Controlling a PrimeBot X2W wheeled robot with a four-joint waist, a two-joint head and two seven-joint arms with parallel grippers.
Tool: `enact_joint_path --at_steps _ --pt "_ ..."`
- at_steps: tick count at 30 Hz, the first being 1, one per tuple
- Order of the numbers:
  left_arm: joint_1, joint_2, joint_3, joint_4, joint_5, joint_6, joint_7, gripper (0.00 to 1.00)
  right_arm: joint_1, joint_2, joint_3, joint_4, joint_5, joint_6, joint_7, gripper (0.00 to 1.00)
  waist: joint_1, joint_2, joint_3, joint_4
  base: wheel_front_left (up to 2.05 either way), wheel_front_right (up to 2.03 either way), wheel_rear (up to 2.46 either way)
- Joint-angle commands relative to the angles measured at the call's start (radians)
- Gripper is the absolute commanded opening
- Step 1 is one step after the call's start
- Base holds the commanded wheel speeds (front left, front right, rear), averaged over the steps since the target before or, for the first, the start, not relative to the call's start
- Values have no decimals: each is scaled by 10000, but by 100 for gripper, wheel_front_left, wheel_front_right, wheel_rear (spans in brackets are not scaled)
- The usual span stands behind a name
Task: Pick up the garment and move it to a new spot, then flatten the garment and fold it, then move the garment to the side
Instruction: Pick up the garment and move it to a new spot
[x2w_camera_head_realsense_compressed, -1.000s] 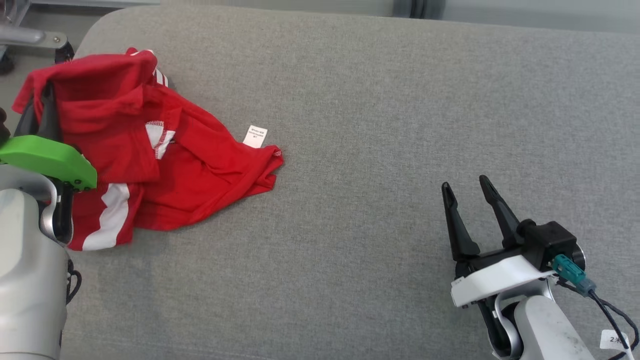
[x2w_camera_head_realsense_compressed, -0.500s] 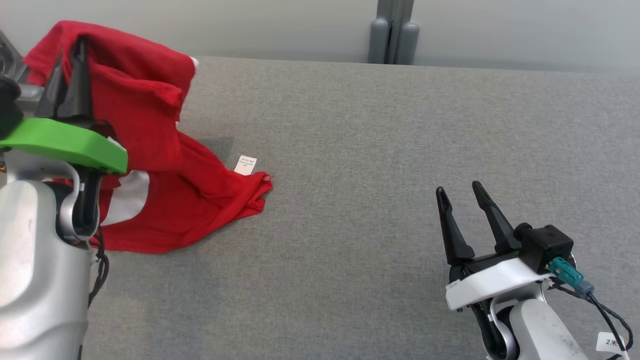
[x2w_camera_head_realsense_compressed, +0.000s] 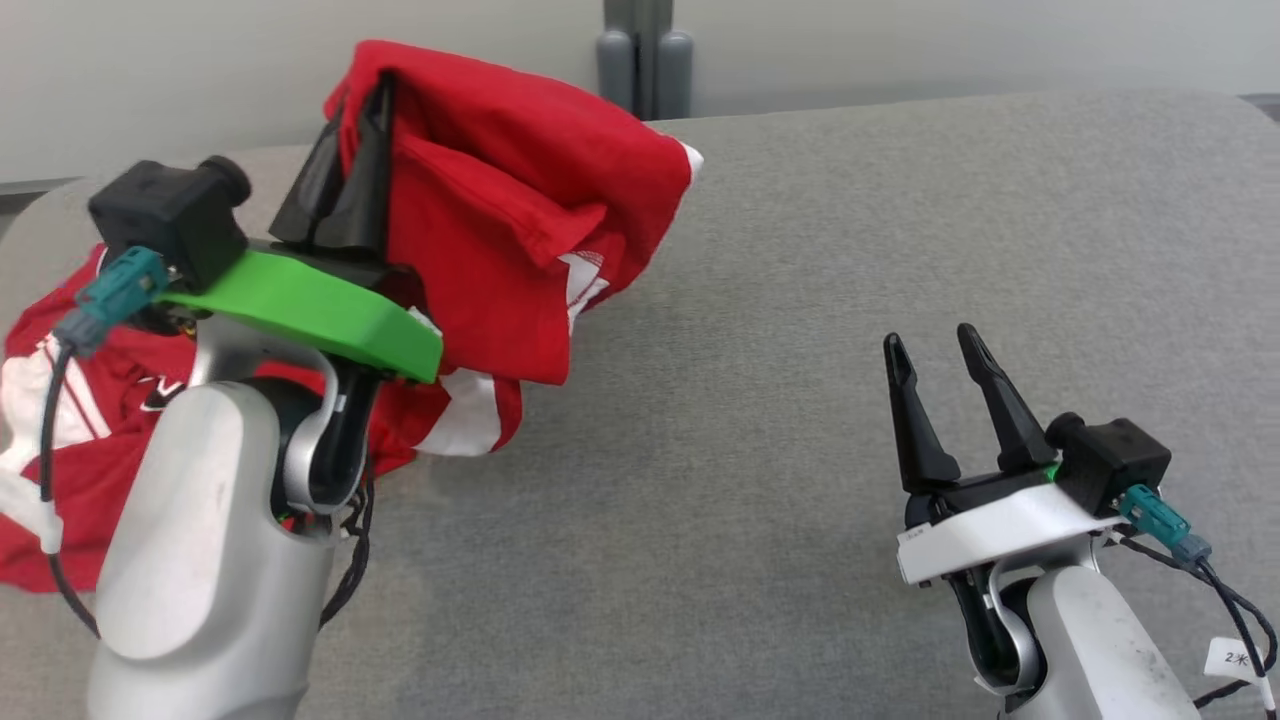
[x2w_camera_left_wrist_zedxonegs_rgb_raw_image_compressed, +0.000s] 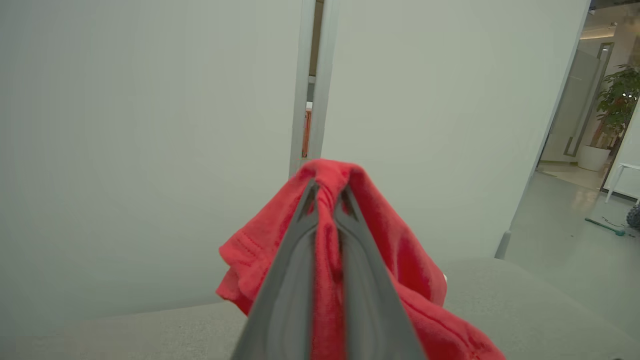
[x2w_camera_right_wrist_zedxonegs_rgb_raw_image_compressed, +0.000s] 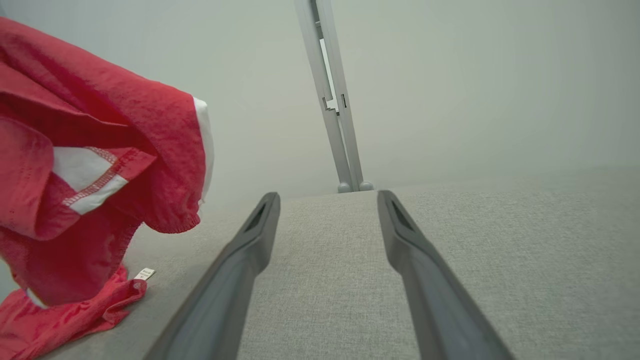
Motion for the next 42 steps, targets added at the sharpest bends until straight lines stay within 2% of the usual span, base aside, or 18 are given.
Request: enact_joint_path --at_steps 1,5,12,17,18,20,25,31,37,42 --pt "18 -52 -82 61 128 65 -12 0 -140 -22 -34 -45 108 4 -32 100 0 -1 365 -1022 0 0 0" --pt "-228 -330 -318 345 254 195 -54 0 -301 -15 -11 -126 344 4 -31 100 0 -1 684 -1945 0 0 0" --pt "-869 -372 -637 1553 573 200 -8 0 -516 -9 -37 -256 714 4 -31 100 0 -1 1379 -3487 0 0 0" --pt "-1212 -317 -668 2701 685 164 -234 0 -504 -10 -26 -294 982 4 -33 100 0 -1 1705 -4199 0 0 0" --pt "-1285 -286 -614 3027 714 229 -355 6 -493 -9 -21 -294 1034 4 -31 100 0 -1 1746 -4300 0 0 0" --pt "-1425 -208 -601 3575 868 336 -603 100 -476 -6 -40 -307 1045 4 -31 100 0 -1 1781 -4378 0 0 0" --pt "-1513 -360 -641 4622 956 321 -1231 100 -408 -2 -166 -314 919 4 -31 100 0 -1 1664 -4119 0 0 0" --pt "-1271 -447 -574 5127 777 161 -2011 100 -286 -16 -297 -283 571 3 -31 100 0 -1 1190 -3117 0 0 0" --pt "-475 -278 -287 4834 502 124 -2747 100 39 -22 -378 -152 113 4 -31 100 0 -1 499 -1897 0 0 0" --pt "732 39 -190 4137 984 486 -3107 100 271 -24 -446 7 -201 3 -31 100 0 -1 19 -1199 0 0 0"
